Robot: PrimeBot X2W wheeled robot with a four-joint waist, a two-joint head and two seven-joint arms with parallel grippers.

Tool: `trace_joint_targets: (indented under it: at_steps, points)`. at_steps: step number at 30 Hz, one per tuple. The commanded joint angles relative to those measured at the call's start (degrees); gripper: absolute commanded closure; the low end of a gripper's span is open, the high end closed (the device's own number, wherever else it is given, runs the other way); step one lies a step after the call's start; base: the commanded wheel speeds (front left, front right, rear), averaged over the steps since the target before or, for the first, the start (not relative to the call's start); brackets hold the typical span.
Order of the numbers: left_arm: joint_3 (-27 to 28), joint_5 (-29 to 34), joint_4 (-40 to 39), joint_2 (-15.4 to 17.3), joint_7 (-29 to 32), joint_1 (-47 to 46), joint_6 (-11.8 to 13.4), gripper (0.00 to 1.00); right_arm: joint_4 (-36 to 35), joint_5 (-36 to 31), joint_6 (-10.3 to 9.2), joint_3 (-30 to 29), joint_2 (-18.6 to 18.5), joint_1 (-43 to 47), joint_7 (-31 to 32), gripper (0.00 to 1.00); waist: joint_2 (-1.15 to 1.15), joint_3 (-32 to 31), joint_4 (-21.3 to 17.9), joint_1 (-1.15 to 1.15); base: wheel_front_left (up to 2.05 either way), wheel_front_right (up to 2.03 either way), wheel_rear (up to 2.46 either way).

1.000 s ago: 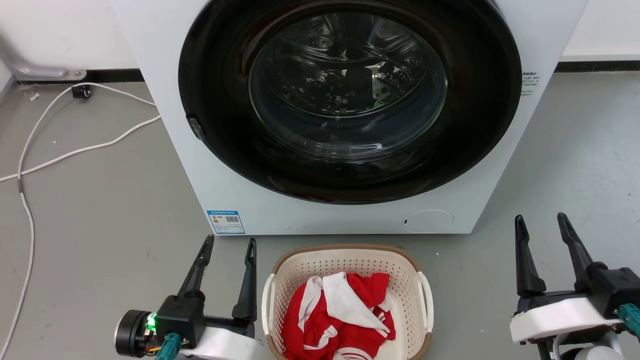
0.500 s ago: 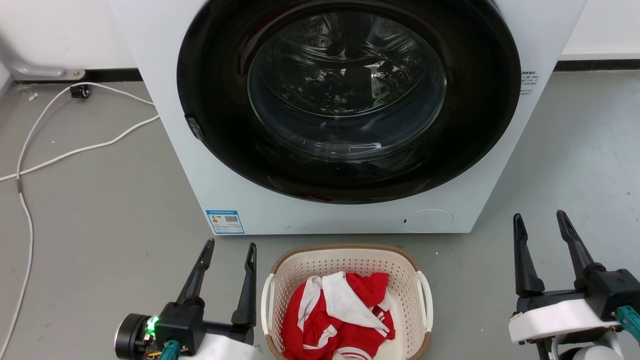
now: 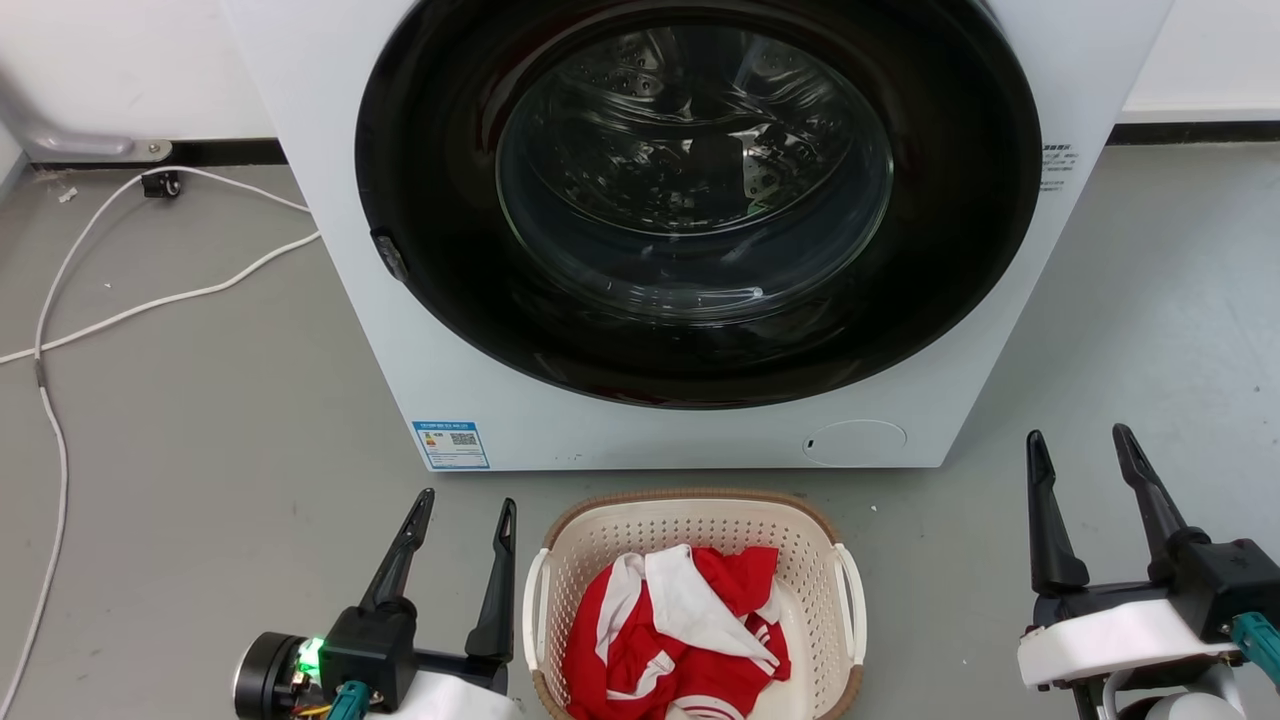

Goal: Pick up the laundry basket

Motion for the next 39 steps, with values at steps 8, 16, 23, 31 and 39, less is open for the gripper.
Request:
trace_joint_targets:
  at_steps: [8,16,23,31,39]
  points:
    - [0.09,0.92,0.21,-0.18,-0.16,-0.01,0.14,0.0,0.09,0.18,-0.02,-0.18,-0.09,0.49,-0.13,0.0,0.0,-0.1,0.07,0.0,0.0,0.0,0.0]
    - [0.75,0.9,0.99,-0.25,-0.16,-0.95,0.21,0.0,0.6,0.13,-0.02,-0.3,-0.08,-0.58,-0.13,0.0,0.0,1.95,-0.01,0.0,0.0,0.0,0.0]
    - [1.65,1.25,4.78,-0.25,-0.16,-5.38,-0.4,0.0,3.44,-1.86,-0.02,1.03,-0.07,-5.31,0.55,0.0,0.0,8.87,-0.08,0.0,0.0,0.0,0.0]
    - [3.04,1.02,10.9,0.61,-0.15,-15.12,-1.84,0.0,8.38,-3.28,-0.02,0.45,-0.06,-14.08,2.48,0.0,0.0,19.91,0.09,0.0,0.0,0.0,0.0]
    - [4.18,0.49,21.35,2.31,-0.16,-25.67,-2.98,0.0,16.22,-2.18,-0.02,0.21,-0.07,-22.42,4.25,0.0,0.0,29.33,-0.15,0.0,0.0,0.0,0.0]
